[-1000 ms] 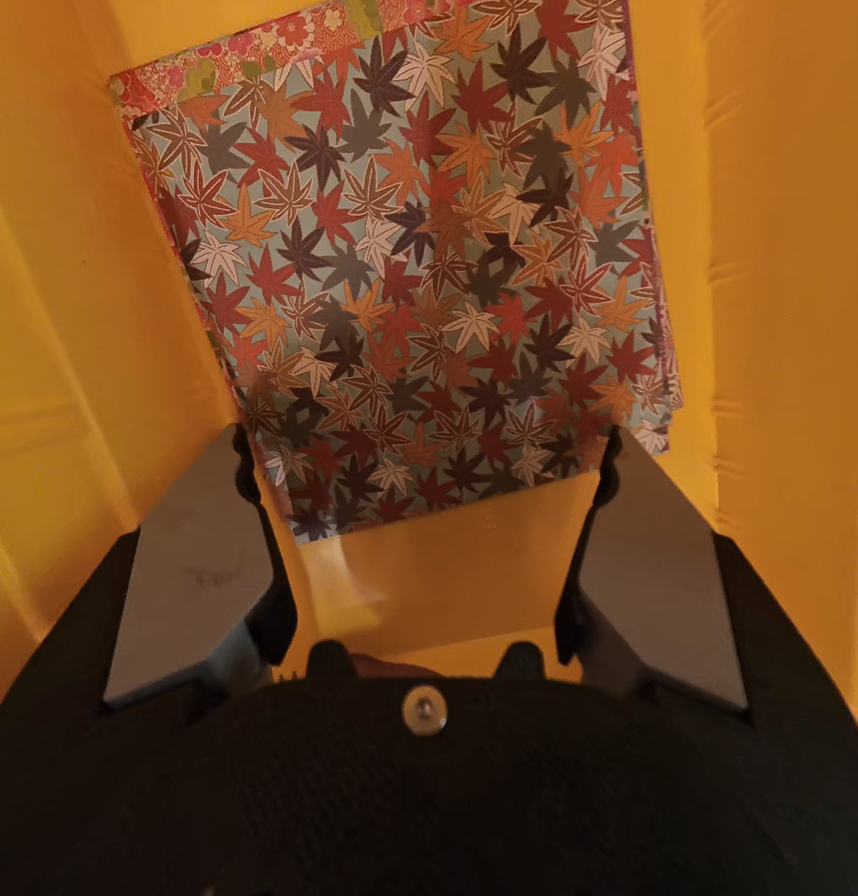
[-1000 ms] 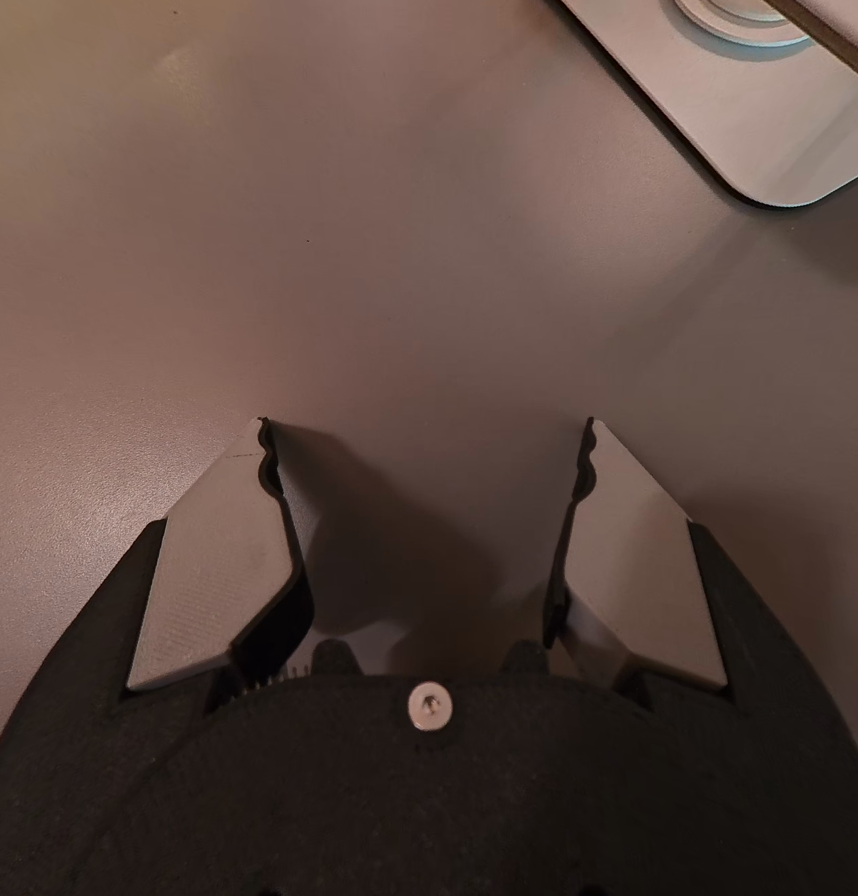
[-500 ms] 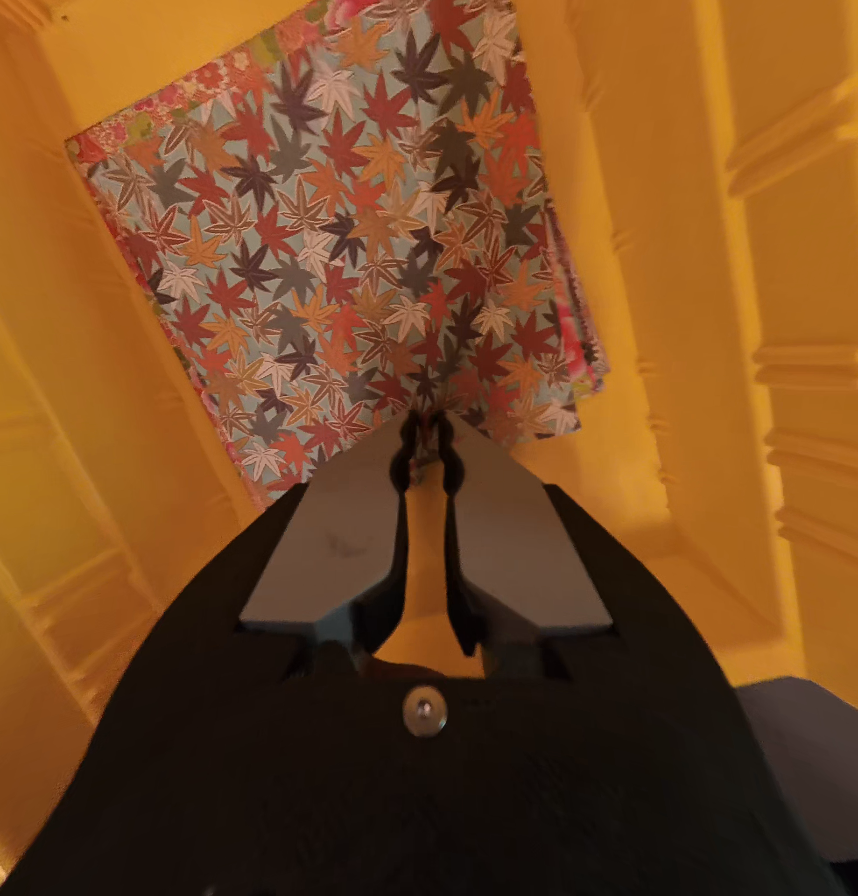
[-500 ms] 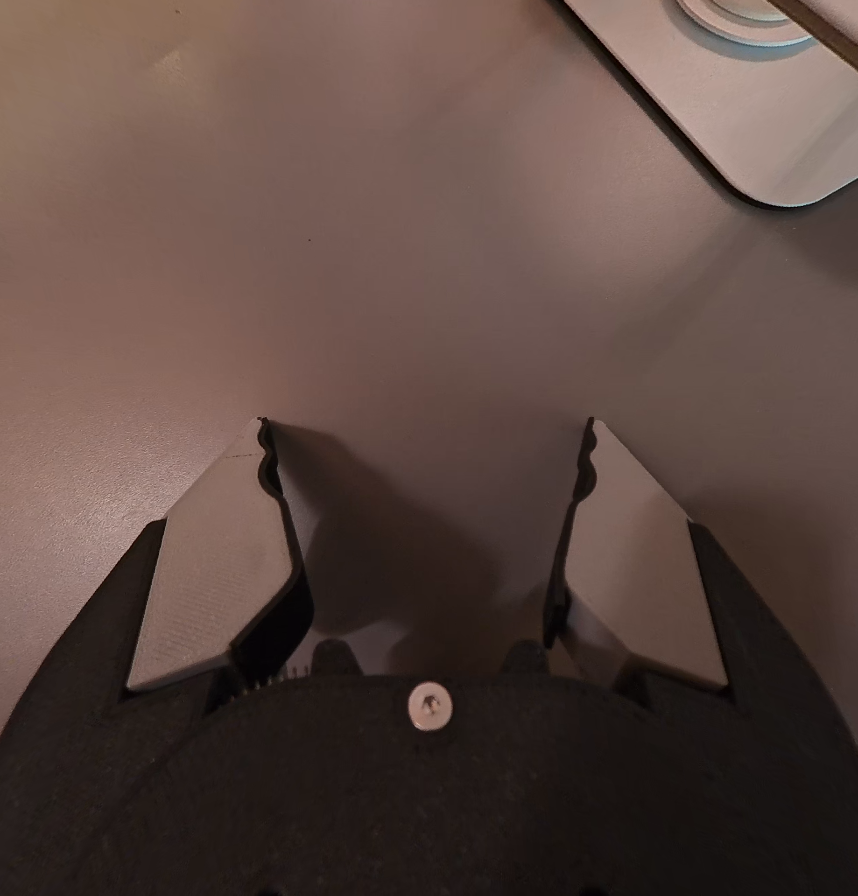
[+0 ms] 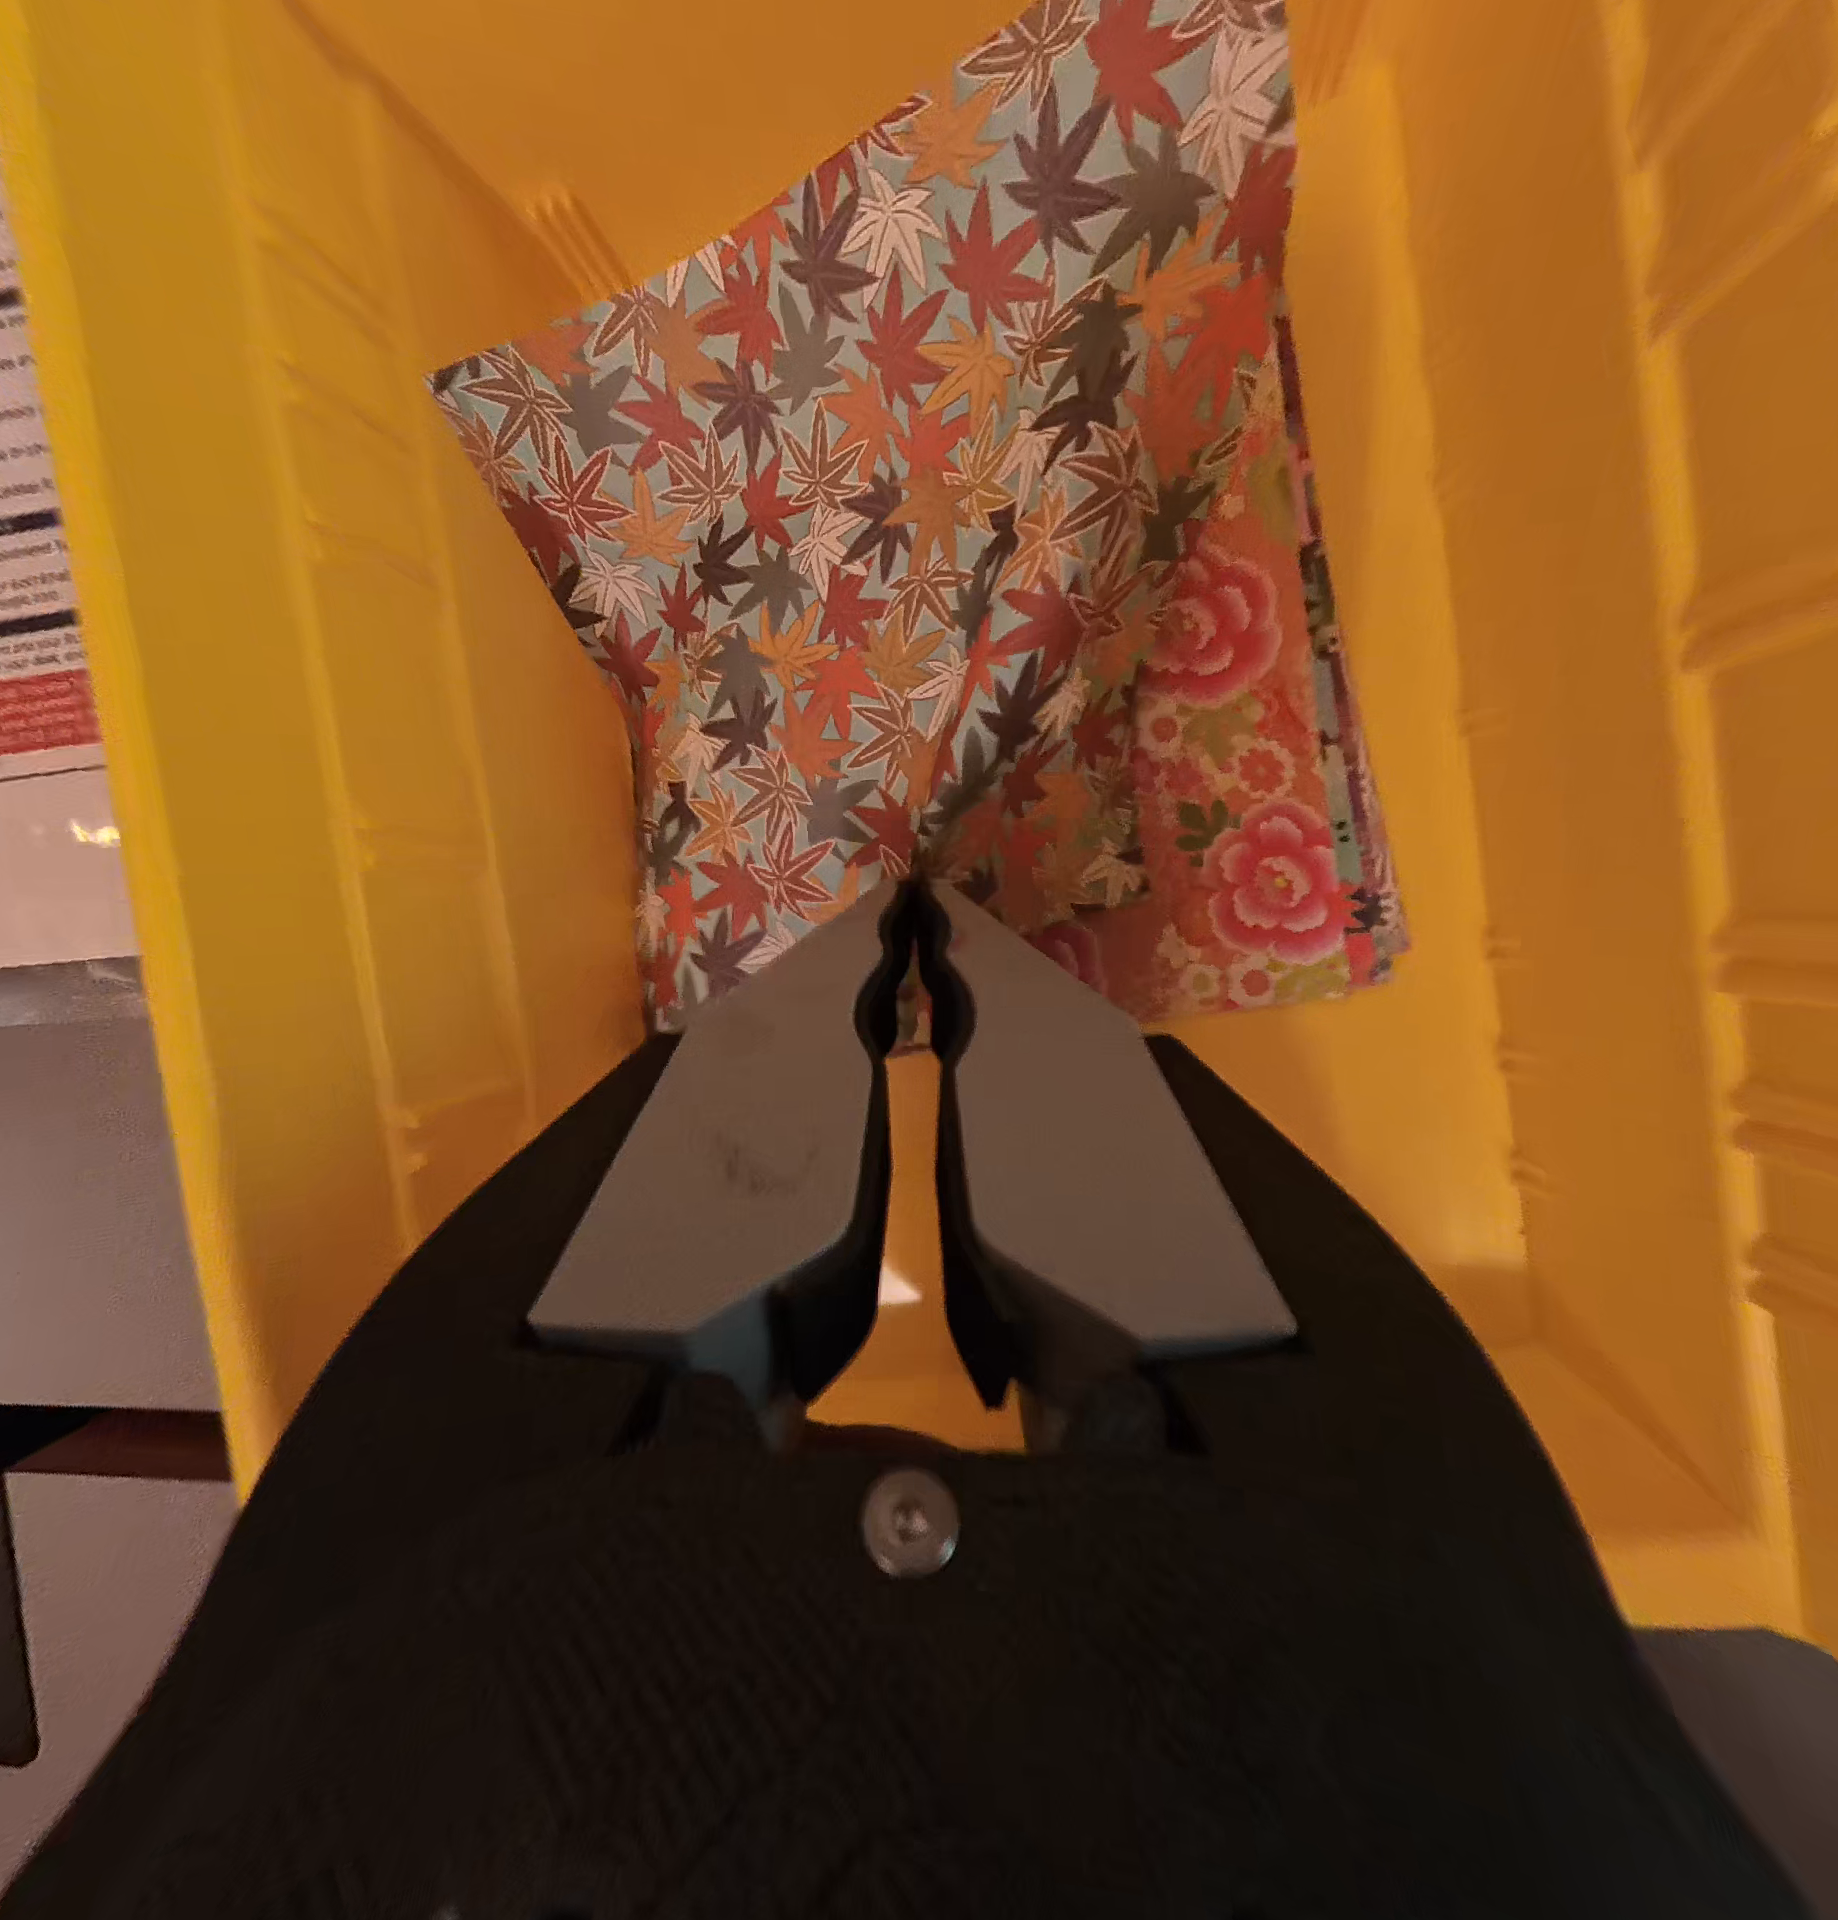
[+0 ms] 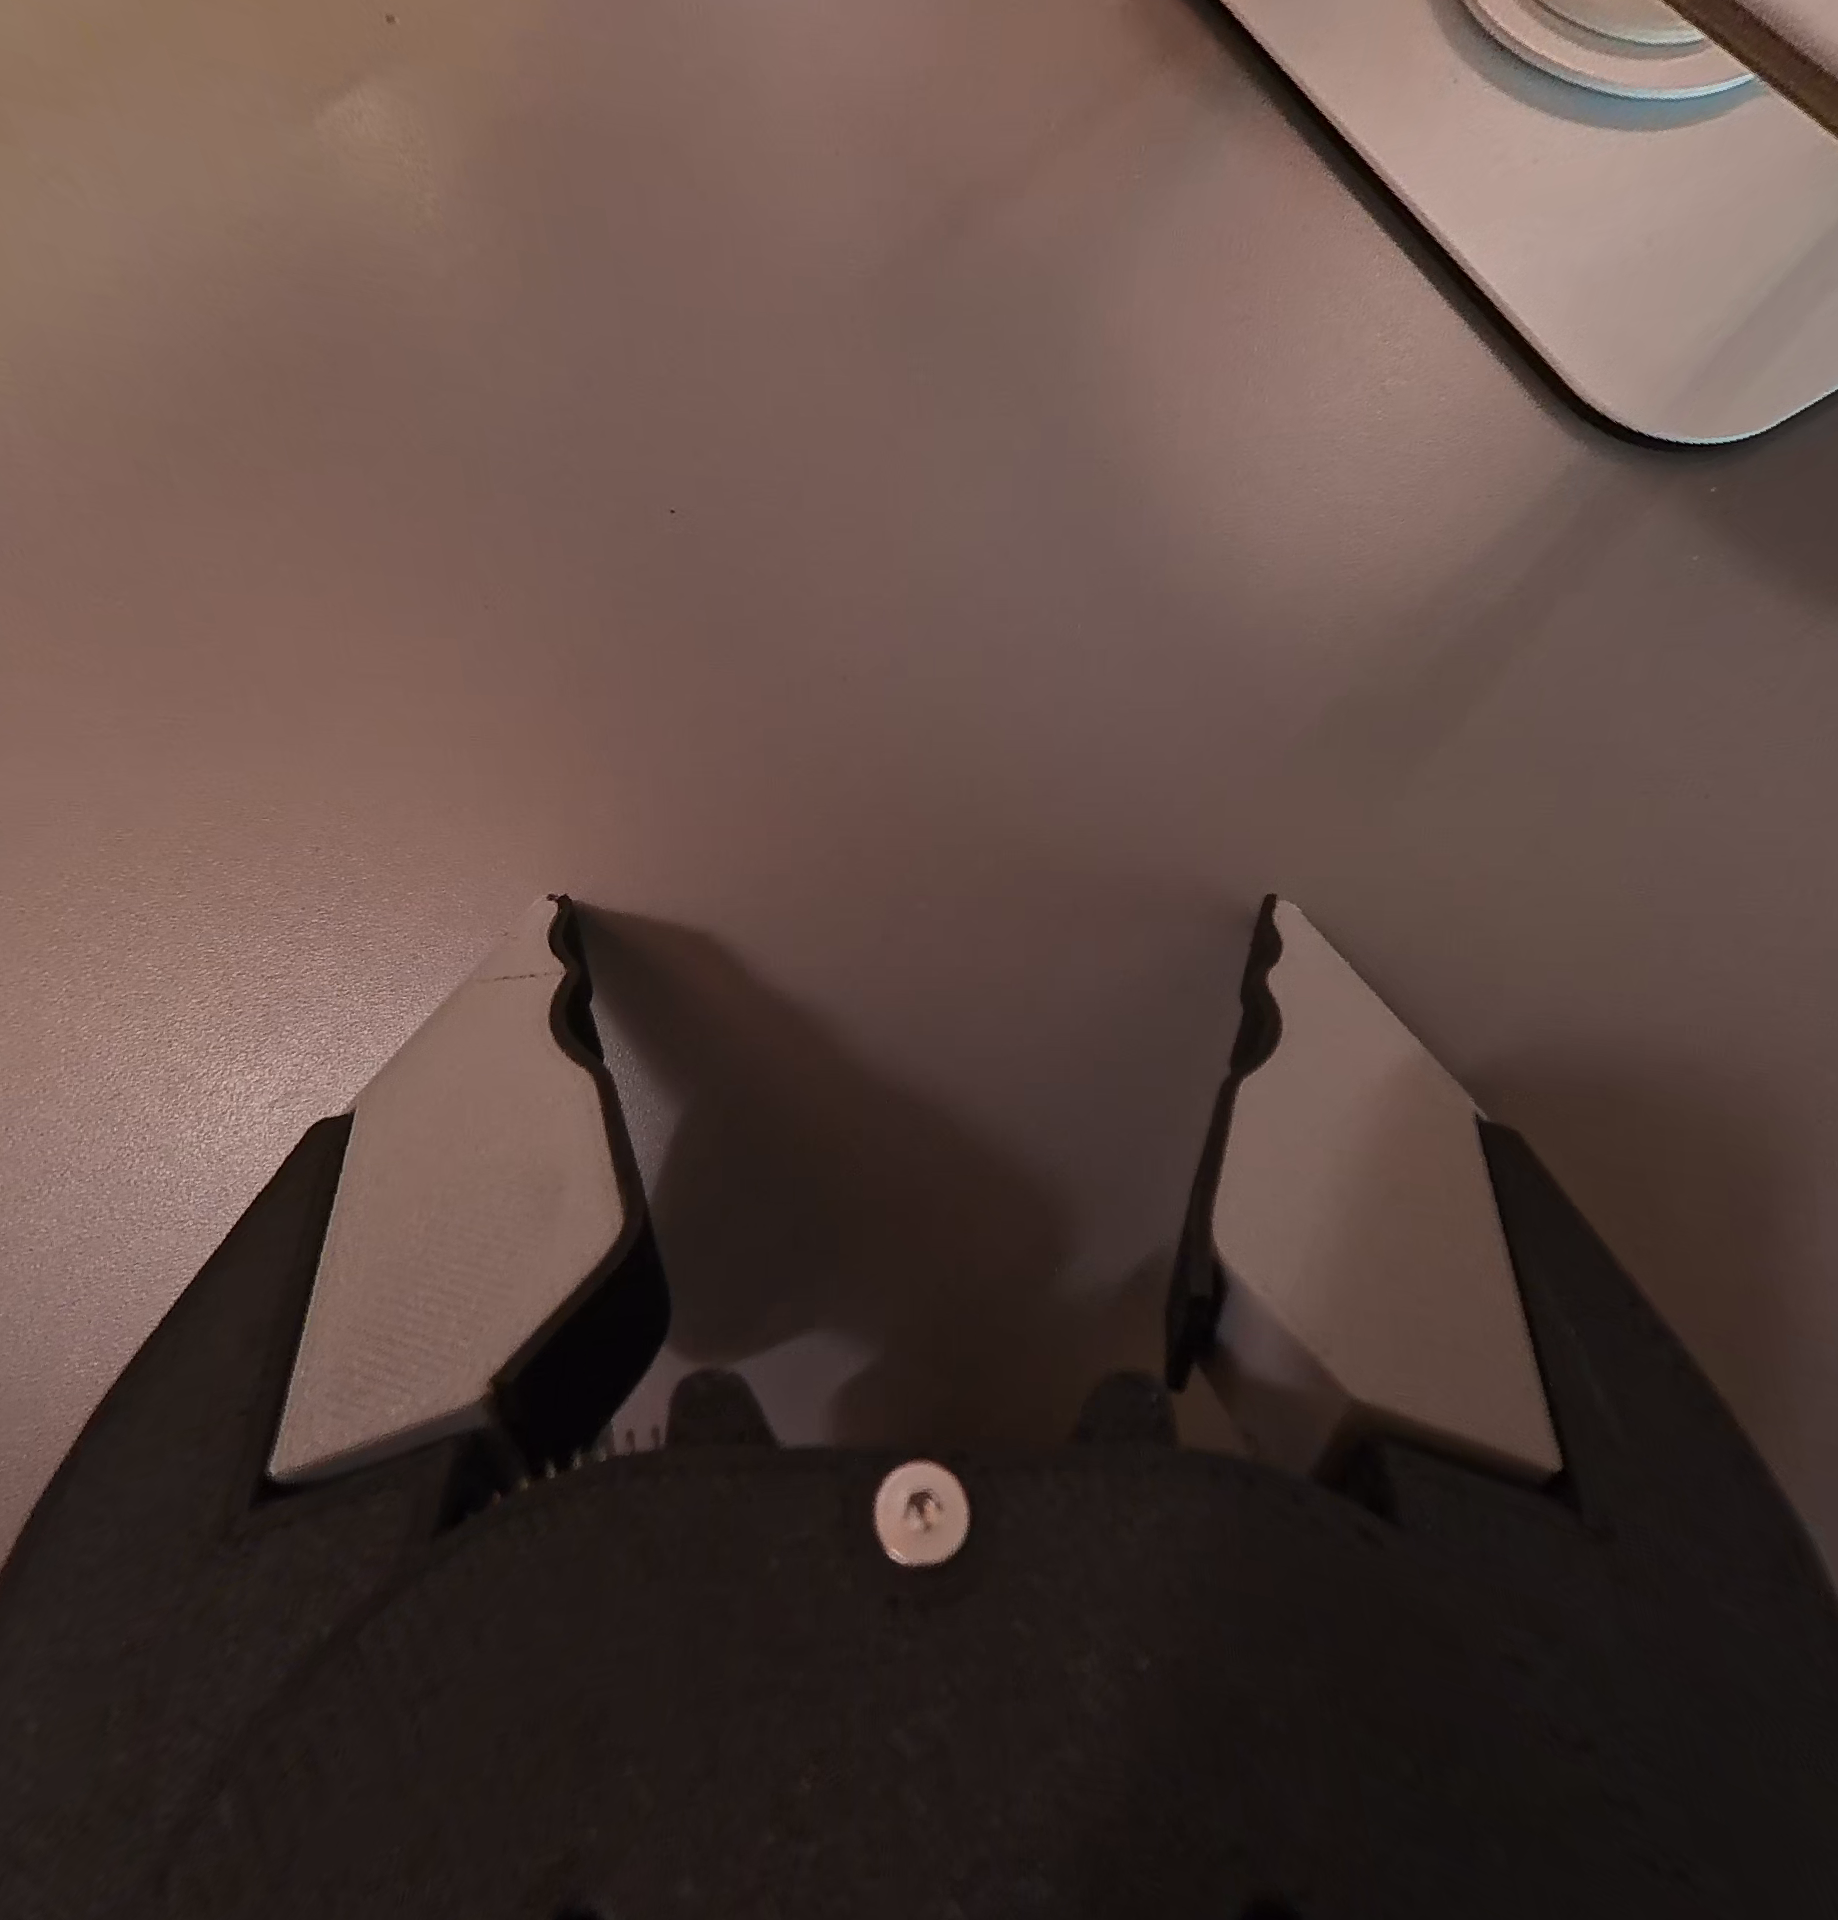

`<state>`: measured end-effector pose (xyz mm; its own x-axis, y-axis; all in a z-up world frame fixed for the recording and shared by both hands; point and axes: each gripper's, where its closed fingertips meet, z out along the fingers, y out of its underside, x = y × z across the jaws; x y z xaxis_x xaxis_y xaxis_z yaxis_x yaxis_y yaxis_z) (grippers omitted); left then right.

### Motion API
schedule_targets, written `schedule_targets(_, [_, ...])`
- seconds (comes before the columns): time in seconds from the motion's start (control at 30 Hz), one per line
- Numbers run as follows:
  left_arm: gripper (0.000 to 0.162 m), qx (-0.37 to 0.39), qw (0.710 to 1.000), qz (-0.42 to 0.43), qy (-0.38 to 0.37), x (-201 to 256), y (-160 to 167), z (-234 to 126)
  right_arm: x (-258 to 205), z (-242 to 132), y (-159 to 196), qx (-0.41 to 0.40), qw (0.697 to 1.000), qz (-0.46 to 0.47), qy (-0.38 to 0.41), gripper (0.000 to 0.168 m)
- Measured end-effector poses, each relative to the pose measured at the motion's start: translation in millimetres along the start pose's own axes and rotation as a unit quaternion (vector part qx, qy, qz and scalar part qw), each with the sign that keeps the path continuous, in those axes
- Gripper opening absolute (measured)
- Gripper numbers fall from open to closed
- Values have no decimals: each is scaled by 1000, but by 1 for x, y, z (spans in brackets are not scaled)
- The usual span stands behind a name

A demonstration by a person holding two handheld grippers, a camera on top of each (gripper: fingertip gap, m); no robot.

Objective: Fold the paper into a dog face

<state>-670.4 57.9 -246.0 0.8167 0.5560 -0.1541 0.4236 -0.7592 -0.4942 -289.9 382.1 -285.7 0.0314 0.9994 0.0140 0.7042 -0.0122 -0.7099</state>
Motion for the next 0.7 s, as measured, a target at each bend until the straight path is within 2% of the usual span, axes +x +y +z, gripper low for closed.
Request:
schedule_targets(0.03, [0, 7, 1000, 1, 1, 0, -5, -5, 0, 0, 0, 0, 1000, 0, 0, 121])
schedule_targets(0.23, [0, 92, 995, 26, -2, 4, -41, -49, 0, 0, 0, 0, 1000, 0, 0, 121])
schedule_targets(0.4, [0, 185, 980, 44, 53, 45, -79, -99, 0, 0, 0, 0, 1000, -1, -1, 122])
schedule_targets(0.53, [0, 251, 953, 91, 142, 127, -107, -152, -2, -1, 1, 0, 1000, -2, -2, 121])
schedule_targets(0.6, [0, 269, 937, 126, 186, 178, -111, -173, -5, -3, -1, 7, 1000, -5, -11, 117])
schedule_targets(0.7, [0, 302, 897, 174, 273, 259, -107, -200, -8, -9, -8, 34, 999, -1, -27, 116])
